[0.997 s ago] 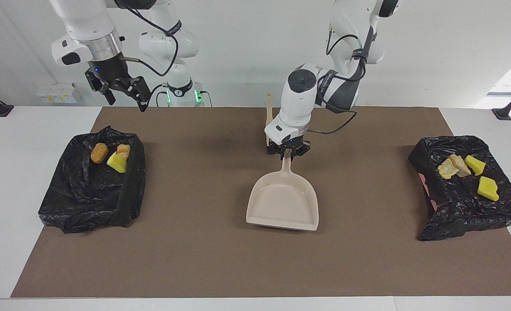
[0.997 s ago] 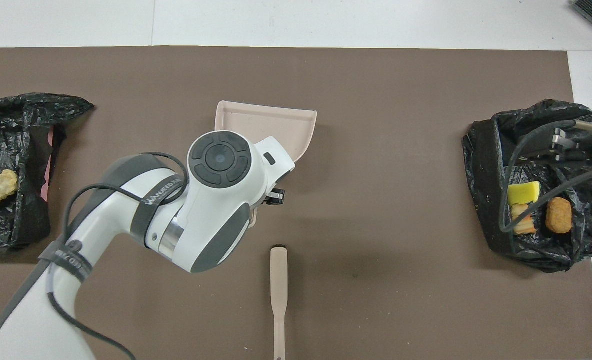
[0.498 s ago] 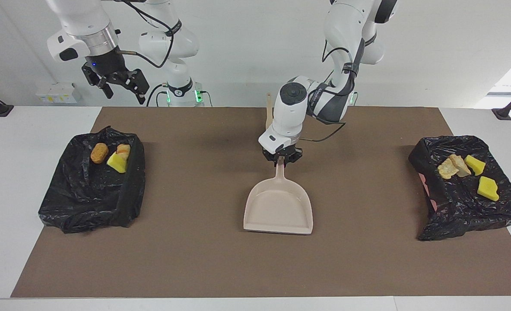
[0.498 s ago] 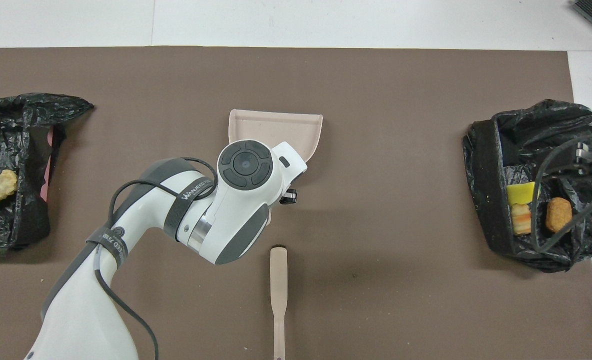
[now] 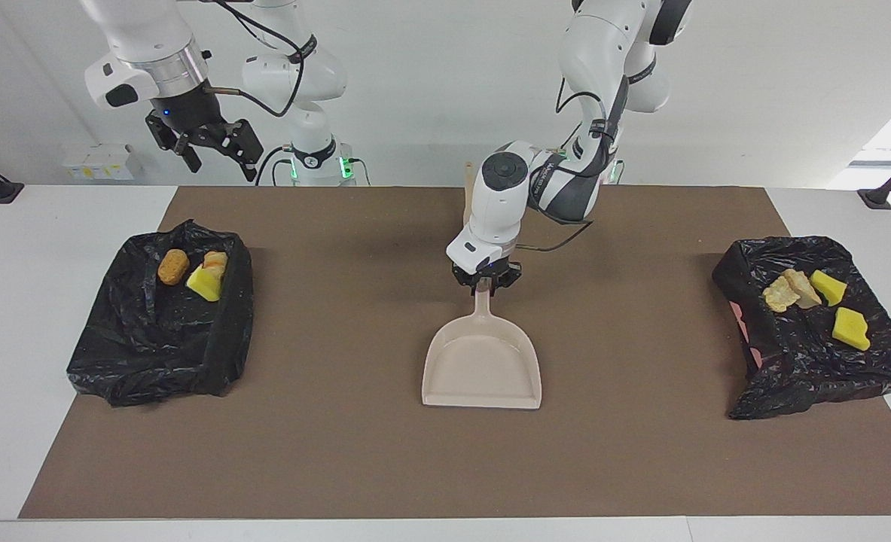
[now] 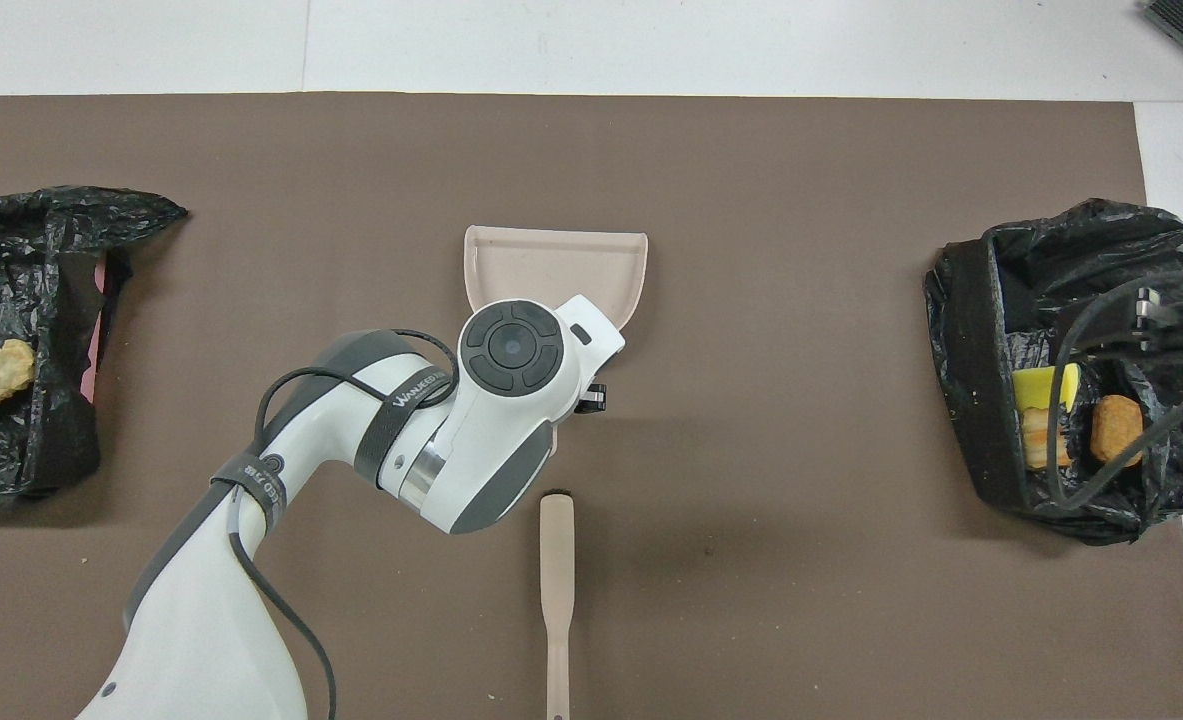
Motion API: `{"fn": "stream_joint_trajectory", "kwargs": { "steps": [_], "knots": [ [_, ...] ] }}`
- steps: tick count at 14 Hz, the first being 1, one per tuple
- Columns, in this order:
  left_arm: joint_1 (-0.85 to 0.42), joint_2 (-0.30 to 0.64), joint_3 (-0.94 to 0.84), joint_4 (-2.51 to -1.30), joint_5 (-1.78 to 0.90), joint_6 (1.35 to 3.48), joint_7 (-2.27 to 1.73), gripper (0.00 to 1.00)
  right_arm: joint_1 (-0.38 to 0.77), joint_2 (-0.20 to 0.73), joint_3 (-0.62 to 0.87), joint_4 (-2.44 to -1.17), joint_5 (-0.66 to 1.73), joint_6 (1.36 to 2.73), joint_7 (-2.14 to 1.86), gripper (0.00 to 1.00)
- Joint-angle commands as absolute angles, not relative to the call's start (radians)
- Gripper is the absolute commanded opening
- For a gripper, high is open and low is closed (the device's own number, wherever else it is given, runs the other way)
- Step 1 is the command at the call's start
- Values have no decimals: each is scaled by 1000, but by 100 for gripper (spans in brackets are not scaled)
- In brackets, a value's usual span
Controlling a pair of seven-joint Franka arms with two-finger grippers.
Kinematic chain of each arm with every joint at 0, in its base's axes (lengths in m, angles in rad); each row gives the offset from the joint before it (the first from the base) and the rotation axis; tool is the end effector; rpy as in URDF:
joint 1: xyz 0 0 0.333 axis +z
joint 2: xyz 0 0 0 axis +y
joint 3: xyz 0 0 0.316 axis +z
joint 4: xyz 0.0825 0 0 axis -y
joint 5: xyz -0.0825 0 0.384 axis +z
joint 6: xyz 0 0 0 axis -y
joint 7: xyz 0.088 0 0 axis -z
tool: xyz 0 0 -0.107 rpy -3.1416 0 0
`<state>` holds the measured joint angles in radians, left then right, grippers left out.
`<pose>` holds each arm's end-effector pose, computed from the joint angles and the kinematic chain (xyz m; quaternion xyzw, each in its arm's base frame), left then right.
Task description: Sweep and dump trash in bin
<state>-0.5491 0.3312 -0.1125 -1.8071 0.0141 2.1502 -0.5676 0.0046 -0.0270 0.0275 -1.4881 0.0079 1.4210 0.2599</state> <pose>0.5069 -0.3877 0.3634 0.9988 -0.0476 -0.0014 0.0141 0.5299 0.0182 0.6647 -0.9934 0.1131 0.0204 0.0006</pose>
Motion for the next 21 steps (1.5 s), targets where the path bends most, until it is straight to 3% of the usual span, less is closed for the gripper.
{"fn": "stream_joint_trajectory", "kwargs": {
  "steps": [1, 11, 17, 21],
  "knots": [
    [-516, 258, -101, -1810, -2, 2083, -571, 100, -2, -28, 25, -1482, 26, 1428, 223, 100],
    [-234, 213, -94, -1733, 2, 2014, -455, 100, 5, -35, 26, -1494, 20, 1430, 235, 100],
    [-69, 203, -92, -1600, -2, 1791, -119, 100, 3, -35, 26, -1494, 21, 1428, 230, 100],
    [-8, 129, -89, -1592, 0, 1683, 15, 100, 3, -35, 26, -1494, 20, 1428, 227, 100]
  ]
}}
